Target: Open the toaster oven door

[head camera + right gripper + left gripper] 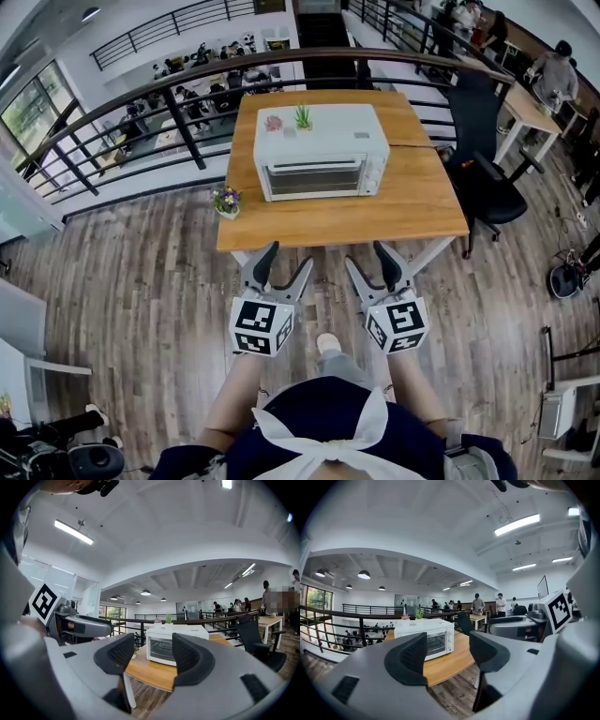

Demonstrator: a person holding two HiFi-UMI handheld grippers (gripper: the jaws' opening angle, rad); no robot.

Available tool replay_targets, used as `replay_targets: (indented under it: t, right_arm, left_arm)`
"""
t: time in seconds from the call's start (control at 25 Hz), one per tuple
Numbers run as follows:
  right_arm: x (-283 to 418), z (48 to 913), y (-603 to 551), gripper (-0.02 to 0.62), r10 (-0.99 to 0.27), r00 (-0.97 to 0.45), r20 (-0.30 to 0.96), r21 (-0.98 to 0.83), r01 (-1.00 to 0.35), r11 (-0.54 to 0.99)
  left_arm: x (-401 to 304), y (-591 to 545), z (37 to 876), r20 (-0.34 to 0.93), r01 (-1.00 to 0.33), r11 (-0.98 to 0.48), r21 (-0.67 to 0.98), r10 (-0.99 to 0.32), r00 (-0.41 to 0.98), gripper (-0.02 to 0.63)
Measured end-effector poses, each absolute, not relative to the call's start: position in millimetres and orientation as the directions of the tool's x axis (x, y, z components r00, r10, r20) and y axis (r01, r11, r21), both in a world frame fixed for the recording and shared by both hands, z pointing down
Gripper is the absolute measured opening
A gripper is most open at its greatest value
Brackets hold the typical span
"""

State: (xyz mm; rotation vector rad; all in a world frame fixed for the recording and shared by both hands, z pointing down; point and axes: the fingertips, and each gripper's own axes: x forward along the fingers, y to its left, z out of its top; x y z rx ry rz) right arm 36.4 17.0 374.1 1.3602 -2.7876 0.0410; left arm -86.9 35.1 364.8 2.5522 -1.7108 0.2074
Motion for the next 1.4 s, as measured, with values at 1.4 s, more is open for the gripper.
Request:
replay_targets:
  t: [1.4]
  right_arm:
    - [17.3,391.1,-156.3,0.239,-0.655,-0.741,0.149,0.166,-0.634,0.755]
  left_arm:
    - [-111.2,-108.1,395.5,0.214,-0.967,-0.252,-0.036,-0.947,0.239,0.272]
